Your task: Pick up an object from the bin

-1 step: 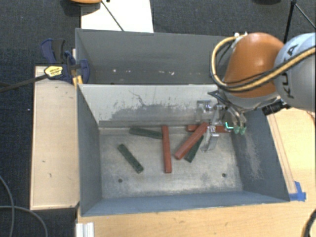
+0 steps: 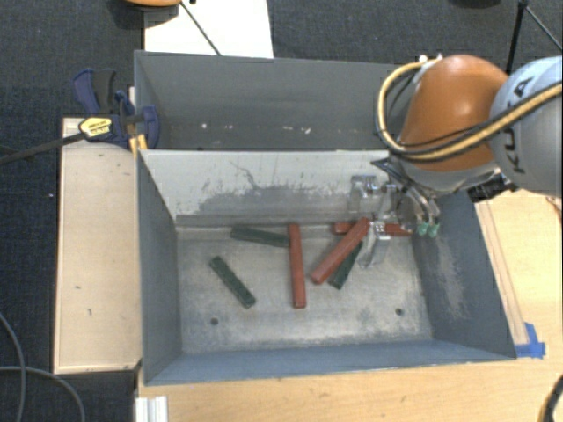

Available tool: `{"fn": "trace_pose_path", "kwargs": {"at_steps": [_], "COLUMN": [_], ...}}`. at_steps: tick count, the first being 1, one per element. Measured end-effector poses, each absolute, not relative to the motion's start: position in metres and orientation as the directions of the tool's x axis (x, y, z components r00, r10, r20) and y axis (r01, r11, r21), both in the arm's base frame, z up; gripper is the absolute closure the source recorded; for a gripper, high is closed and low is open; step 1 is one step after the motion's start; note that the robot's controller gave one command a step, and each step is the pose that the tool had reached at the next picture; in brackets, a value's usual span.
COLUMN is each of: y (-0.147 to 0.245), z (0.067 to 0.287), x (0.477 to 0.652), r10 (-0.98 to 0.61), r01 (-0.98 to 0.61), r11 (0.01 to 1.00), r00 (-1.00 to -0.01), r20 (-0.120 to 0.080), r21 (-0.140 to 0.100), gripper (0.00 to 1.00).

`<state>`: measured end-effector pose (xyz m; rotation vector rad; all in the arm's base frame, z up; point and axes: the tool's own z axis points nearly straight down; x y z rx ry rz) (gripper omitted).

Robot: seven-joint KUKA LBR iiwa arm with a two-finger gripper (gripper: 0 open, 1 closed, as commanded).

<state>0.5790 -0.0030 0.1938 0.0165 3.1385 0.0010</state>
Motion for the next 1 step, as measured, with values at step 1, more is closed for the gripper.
{"fn": "trace_pose_path", "kwargs": {"at_steps": [1], "y": [-0.0045], "z": [0.1703], "x": [0.5828], "r10": [-0.218], "r01": [-0.218], "r11": [0.976], "r00": [-0.976], "r20": [-0.008], "r21": [-0.001], "gripper": [0.00]}}
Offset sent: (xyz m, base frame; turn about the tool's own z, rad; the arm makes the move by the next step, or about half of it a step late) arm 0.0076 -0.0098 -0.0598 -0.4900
